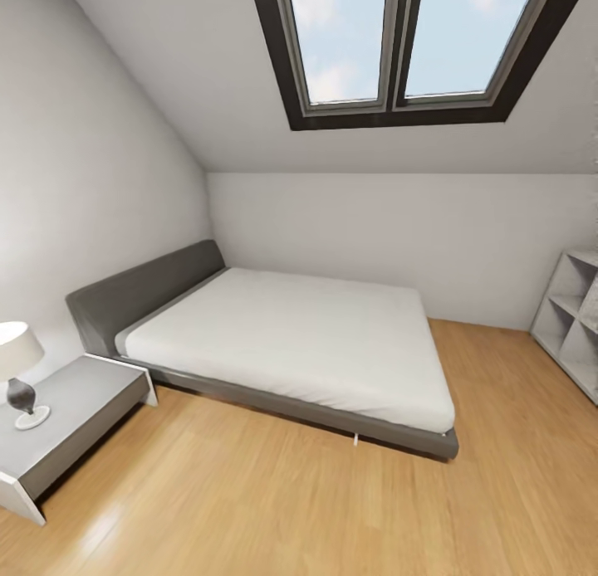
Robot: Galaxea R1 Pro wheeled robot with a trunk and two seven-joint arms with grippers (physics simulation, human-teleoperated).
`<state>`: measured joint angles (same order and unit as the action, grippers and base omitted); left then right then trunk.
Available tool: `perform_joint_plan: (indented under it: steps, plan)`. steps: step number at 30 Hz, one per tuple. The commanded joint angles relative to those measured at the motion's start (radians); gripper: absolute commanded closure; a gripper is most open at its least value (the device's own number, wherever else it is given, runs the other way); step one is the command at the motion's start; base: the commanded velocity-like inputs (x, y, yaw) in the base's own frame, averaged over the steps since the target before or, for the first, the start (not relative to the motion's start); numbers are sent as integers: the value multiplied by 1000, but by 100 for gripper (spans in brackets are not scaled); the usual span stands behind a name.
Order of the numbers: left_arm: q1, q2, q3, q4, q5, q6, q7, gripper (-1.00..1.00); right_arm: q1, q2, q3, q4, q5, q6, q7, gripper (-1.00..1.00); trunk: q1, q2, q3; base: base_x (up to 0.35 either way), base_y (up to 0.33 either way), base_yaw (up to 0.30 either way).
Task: Attach the digital camera to the camera tripod in the bedroom.
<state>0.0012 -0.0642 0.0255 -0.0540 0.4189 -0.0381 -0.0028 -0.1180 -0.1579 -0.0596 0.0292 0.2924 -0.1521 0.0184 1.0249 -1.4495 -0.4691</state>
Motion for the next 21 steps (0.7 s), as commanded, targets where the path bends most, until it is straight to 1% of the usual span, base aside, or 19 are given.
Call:
perform_joint_plan:
  steps: [1, 6, 13, 16, 21]
  plan:
    - [0, 0, 2, -1, 3, -2, 0, -100, -1, 0, -6, 3, 5, -6, 2, -100, 0, 0, -1, 86, 234, -117]
    - [0, 0, 2, -1, 3, -2, 0, -100, -2, 0, -6, 3, 6, -6, 1, -100, 0, 0, -1, 97, 261, -63]
    - [0, 0, 2, -1, 3, -2, 0, -100, -1, -1, -3, 3, 12, -6, 0, -100, 0, 0, -1, 102, 270, -13]
    - [0, 0, 2, -1, 3, -2, 0, -100, -1, -2, -2, 3, 14, -7, 0, -100, 0, 0, -1, 49, 126, -3]
    - [0, 0, 2, -1, 3, -2, 0, -100, -1, -3, -1, 3, 15, -8, 0, -100, 0, 0, -1, 19, 48, -1]
